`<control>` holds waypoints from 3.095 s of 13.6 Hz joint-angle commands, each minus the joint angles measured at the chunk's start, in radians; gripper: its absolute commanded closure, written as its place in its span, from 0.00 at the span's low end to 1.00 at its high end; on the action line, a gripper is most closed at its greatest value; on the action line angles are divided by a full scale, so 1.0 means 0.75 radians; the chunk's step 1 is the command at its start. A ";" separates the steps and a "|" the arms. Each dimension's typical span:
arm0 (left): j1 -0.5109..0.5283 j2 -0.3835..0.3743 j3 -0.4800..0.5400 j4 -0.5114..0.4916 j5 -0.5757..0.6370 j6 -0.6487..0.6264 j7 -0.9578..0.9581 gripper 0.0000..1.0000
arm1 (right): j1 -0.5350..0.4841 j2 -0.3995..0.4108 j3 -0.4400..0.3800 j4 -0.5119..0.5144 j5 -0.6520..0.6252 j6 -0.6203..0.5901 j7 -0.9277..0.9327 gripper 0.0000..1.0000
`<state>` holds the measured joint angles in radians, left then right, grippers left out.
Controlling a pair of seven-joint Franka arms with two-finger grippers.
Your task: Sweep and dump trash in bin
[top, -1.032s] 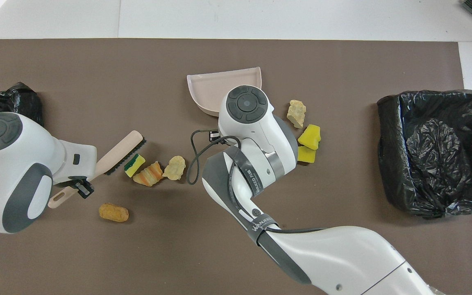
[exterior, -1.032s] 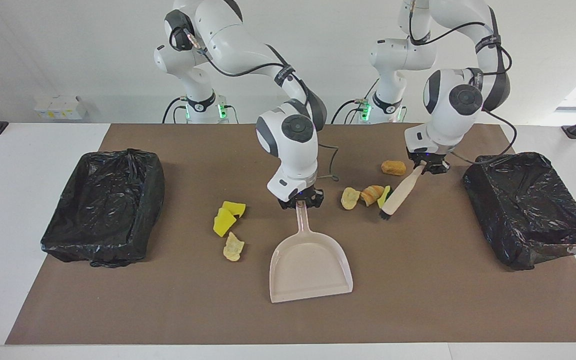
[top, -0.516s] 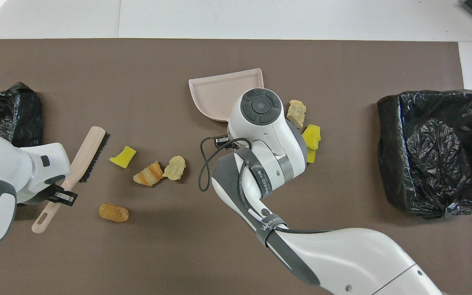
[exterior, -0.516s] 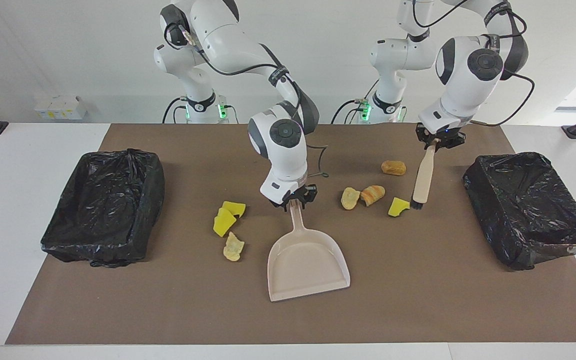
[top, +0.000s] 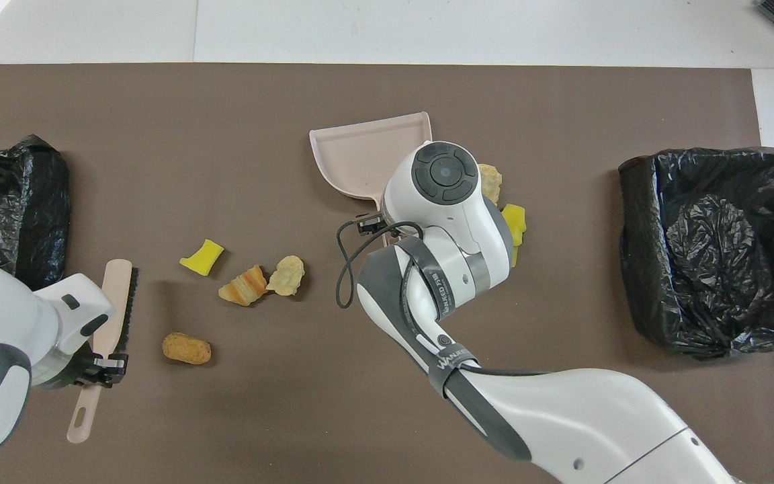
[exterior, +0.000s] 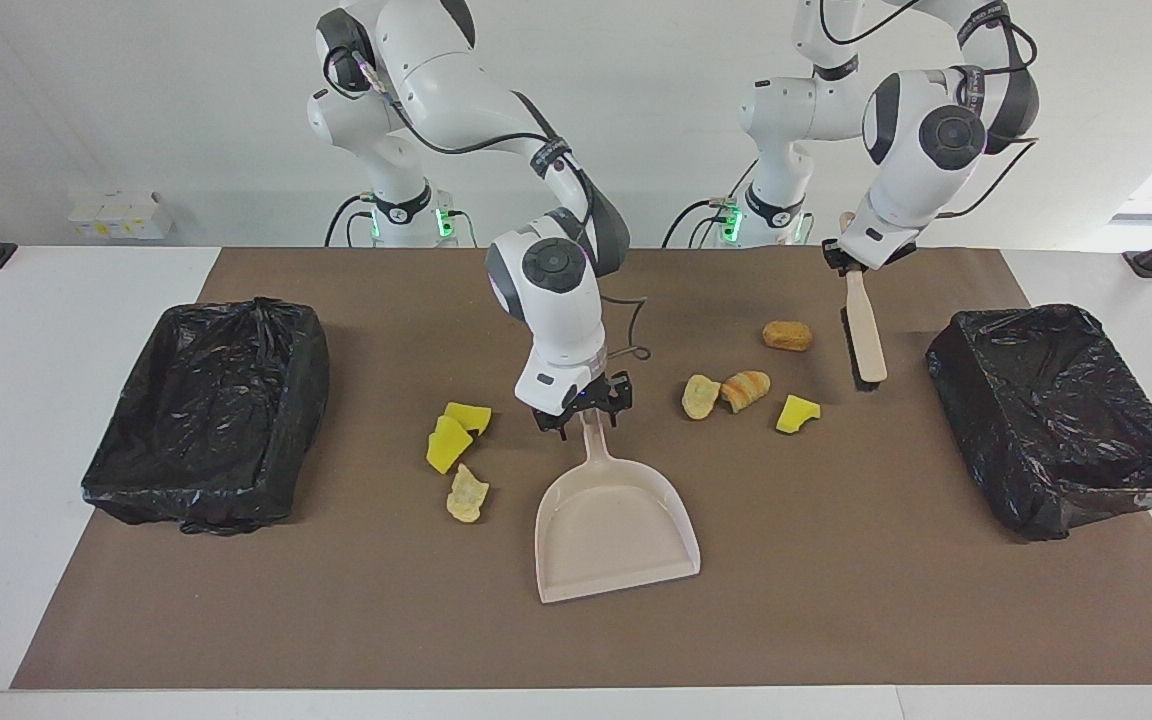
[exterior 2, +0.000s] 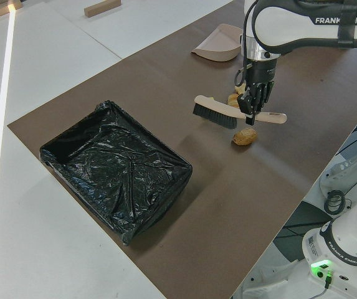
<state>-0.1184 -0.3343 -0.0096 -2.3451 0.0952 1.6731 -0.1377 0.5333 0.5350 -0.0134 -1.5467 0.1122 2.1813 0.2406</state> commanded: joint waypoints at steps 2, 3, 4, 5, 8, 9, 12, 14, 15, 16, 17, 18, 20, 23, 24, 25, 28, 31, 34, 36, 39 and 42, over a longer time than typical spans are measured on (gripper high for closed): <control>0.023 -0.186 -0.006 -0.266 -0.004 -0.003 -0.096 1.00 | -0.009 -0.020 0.006 -0.026 0.039 0.033 -0.061 1.00; 0.011 -0.221 -0.006 -0.321 -0.004 -0.001 -0.101 1.00 | -0.011 -0.020 0.006 -0.014 0.039 0.021 -0.063 1.00; 0.007 -0.243 -0.008 -0.368 -0.006 -0.012 -0.103 1.00 | -0.018 -0.018 0.006 0.000 0.039 0.004 -0.065 1.00; -0.014 -0.262 -0.010 -0.413 -0.008 -0.018 -0.121 1.00 | -0.016 -0.022 0.006 -0.001 0.037 0.004 -0.067 1.00; -0.142 -0.260 -0.008 -0.477 -0.118 0.025 -0.380 1.00 | -0.046 -0.114 0.004 -0.016 0.039 -0.134 -0.366 1.00; -0.165 -0.256 -0.010 -0.477 -0.175 0.084 -0.488 1.00 | -0.097 -0.165 0.004 -0.032 0.037 -0.194 -0.497 1.00; -0.298 -0.168 -0.010 -0.477 -0.286 0.262 -0.758 1.00 | -0.197 -0.320 0.004 -0.116 0.034 -0.337 -0.851 1.00; -0.351 -0.093 -0.008 -0.457 -0.346 0.409 -0.869 1.00 | -0.200 -0.372 -0.001 -0.197 0.006 -0.360 -1.078 1.00; -0.351 -0.062 -0.008 -0.442 -0.390 0.472 -0.878 1.00 | -0.196 -0.402 -0.003 -0.257 -0.027 -0.350 -1.213 1.00; -0.351 -0.017 -0.006 -0.410 -0.429 0.512 -0.882 1.00 | -0.198 -0.437 0.001 -0.326 -0.057 -0.344 -1.328 1.00; -0.341 0.032 -0.006 -0.361 -0.444 0.526 -0.894 1.00 | -0.198 -0.472 0.001 -0.396 -0.060 -0.311 -1.426 1.00; -0.335 0.091 -0.006 -0.294 -0.454 0.536 -0.921 1.00 | -0.194 -0.490 0.001 -0.441 -0.060 -0.266 -1.543 1.00; -0.323 0.179 -0.004 -0.177 -0.458 0.541 -0.941 1.00 | -0.181 -0.474 0.001 -0.447 -0.066 -0.264 -1.666 1.00; -0.298 0.245 -0.004 -0.087 -0.477 0.539 -0.939 1.00 | -0.128 -0.462 0.003 -0.458 -0.121 -0.272 -1.665 1.00; -0.282 0.259 -0.004 -0.056 -0.475 0.516 -0.919 1.00 | -0.102 -0.464 0.006 -0.468 -0.121 -0.276 -1.628 1.00; -0.260 0.268 -0.004 -0.031 -0.473 0.510 -0.911 1.00 | -0.053 -0.464 0.006 -0.484 -0.121 -0.272 -1.581 1.00; -0.192 0.266 -0.002 0.020 -0.434 0.447 -0.754 1.00 | -0.048 -0.464 0.006 -0.494 -0.125 -0.274 -1.591 1.00; -0.086 0.266 -0.002 0.036 -0.332 0.412 -0.517 1.00 | -0.052 -0.484 0.006 -0.543 -0.125 -0.272 -1.591 1.00; 0.019 0.282 -0.002 0.026 -0.327 0.528 -0.163 1.00 | -0.038 -0.509 0.006 -0.584 -0.103 -0.256 -1.509 1.00; 0.021 0.321 -0.002 0.018 -0.327 0.551 -0.017 1.00 | -0.036 -0.509 0.008 -0.584 -0.101 -0.254 -1.493 1.00; -0.040 0.329 -0.004 -0.053 -0.327 0.596 0.008 1.00 | -0.038 -0.509 0.008 -0.584 -0.101 -0.256 -1.491 1.00; -0.175 0.323 -0.006 -0.072 -0.329 0.602 -0.118 1.00 | -0.038 -0.509 0.008 -0.584 -0.101 -0.254 -1.491 1.00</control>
<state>-0.1769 -0.0802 -0.0213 -2.3712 -0.1643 2.0978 -0.1594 0.5073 0.1822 -0.0099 -1.9509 0.0336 1.9659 -0.8952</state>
